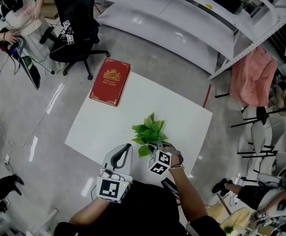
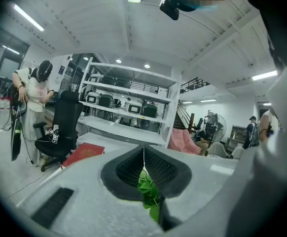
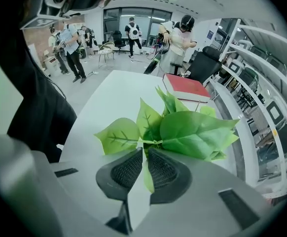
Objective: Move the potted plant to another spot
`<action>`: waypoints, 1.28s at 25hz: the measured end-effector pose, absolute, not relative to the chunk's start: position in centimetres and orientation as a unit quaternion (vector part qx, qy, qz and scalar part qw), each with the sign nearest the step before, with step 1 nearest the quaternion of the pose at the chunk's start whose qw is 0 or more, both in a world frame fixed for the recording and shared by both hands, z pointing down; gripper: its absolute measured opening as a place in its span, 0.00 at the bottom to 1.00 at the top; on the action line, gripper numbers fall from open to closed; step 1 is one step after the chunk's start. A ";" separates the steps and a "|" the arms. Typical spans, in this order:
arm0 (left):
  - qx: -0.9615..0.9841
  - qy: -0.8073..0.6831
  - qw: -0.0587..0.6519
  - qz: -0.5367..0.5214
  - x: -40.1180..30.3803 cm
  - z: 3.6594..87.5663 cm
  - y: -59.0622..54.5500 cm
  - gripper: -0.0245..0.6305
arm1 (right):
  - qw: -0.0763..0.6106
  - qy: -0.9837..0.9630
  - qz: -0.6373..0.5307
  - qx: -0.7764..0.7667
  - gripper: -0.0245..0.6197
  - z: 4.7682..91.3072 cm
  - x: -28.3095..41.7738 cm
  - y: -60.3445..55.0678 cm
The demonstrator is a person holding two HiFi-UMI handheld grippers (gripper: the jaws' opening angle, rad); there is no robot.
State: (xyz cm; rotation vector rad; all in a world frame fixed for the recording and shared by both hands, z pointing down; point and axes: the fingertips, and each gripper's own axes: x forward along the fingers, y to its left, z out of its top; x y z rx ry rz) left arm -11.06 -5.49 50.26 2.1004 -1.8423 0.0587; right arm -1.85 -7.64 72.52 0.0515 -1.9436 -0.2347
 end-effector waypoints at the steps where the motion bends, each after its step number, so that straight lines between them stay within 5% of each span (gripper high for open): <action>1: 0.739 -0.651 0.171 0.020 -11.2 50.2 -5.5 0.07 | 0.561 -0.821 -0.105 0.019 0.06 72.6 -1.9 -7.6; 32: 0.738 -0.650 0.180 0.018 -13.0 50.4 -3.2 0.07 | 0.592 -0.795 -0.135 0.020 0.06 73.9 -2.2 -6.5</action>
